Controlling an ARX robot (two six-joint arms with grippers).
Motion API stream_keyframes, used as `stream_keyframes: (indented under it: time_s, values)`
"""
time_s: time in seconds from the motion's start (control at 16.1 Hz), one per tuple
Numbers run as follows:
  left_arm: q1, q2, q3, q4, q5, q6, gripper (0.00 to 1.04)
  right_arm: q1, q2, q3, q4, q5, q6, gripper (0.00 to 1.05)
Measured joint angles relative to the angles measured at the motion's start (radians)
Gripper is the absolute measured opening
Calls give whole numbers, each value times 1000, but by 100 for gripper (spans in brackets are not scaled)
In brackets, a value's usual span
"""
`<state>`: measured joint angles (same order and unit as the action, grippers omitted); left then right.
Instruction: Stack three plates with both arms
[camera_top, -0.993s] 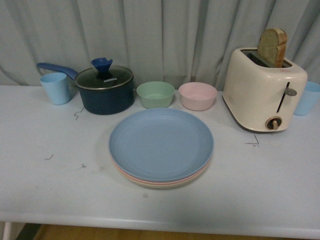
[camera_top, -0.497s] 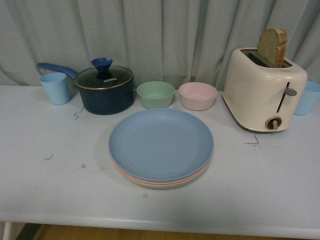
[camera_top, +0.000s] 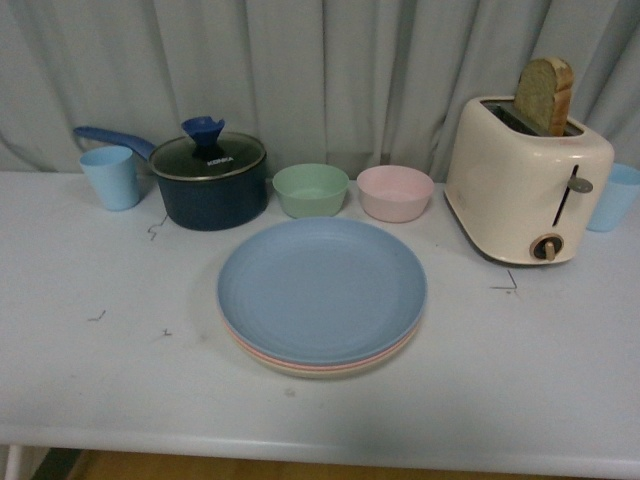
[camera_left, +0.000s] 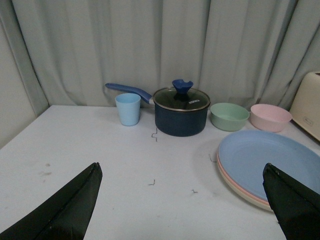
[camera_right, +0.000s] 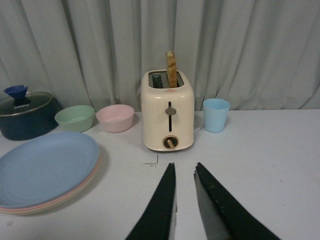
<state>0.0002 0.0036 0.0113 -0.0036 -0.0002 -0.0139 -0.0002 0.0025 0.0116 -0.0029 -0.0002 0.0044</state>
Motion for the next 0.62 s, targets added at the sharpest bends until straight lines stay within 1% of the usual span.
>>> stream_keyframes:
  time_s: [0.25, 0.43, 0.5, 0.56, 0.62]
  values:
    - [0, 0, 0, 0, 0, 0, 98, 0, 0, 0, -1, 0, 0, 56]
    - [0, 0, 0, 0, 0, 0, 98, 0, 0, 0, -1, 0, 0, 95]
    - [0, 0, 0, 0, 0, 0, 98, 0, 0, 0, -1, 0, 0, 99]
    - [0, 0, 0, 0, 0, 0, 98, 0, 0, 0, -1, 0, 0, 97]
    - [0, 0, 0, 0, 0, 0, 98, 0, 0, 0, -1, 0, 0, 98]
